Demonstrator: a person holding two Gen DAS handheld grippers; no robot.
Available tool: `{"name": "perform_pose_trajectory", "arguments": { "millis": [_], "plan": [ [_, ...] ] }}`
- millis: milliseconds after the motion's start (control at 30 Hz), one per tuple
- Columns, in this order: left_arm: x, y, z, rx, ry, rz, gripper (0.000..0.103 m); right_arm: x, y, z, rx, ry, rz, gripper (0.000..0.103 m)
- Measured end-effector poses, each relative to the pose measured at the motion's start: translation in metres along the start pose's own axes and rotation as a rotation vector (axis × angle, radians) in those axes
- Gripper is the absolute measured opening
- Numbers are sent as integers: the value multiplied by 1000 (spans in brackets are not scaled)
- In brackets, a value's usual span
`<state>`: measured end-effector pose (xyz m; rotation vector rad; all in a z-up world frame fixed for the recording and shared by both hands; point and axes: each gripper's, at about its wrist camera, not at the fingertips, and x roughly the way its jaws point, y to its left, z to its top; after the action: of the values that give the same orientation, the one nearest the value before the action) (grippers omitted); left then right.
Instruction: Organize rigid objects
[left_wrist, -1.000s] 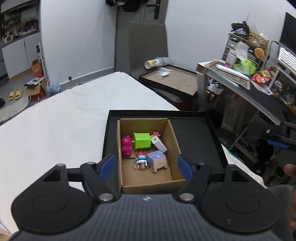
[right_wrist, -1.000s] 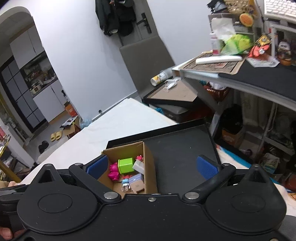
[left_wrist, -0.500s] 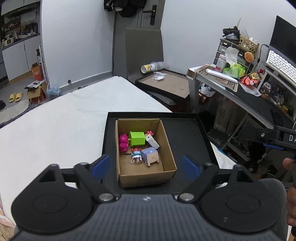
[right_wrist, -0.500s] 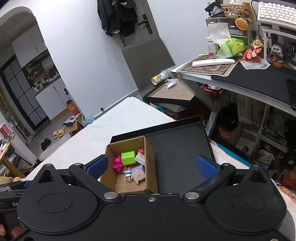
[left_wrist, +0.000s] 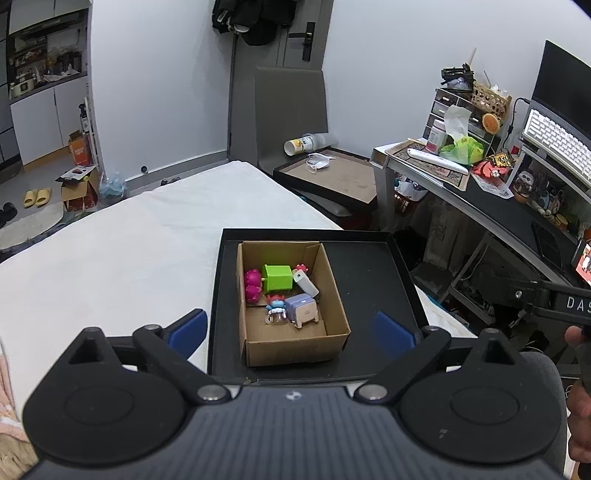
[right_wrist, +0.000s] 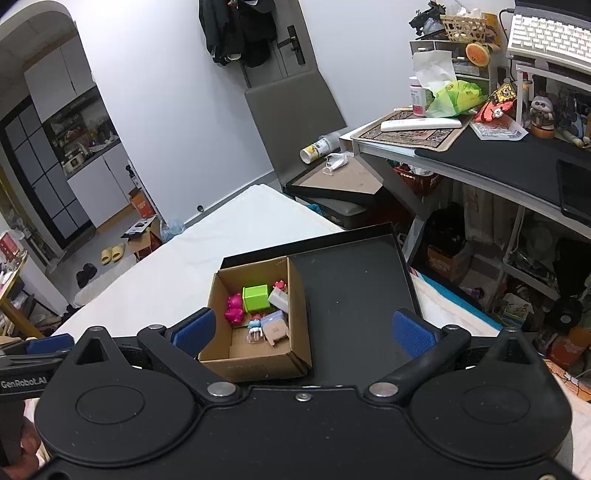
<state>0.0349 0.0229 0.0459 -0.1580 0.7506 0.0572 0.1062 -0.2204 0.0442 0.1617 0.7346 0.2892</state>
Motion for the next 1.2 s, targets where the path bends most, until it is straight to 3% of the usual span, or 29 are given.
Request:
{"name": "perform_pose_trajectory", "arguments": {
  "millis": [667,1200],
  "plan": [
    [-29,21,-19,-26,-14,-9,98,-26,23,-12,-35,-20,-63,103],
    [-47,14,-28,4,-38,-6,98,-42,20,-22,-52,-17,-11,103]
  ]
}}
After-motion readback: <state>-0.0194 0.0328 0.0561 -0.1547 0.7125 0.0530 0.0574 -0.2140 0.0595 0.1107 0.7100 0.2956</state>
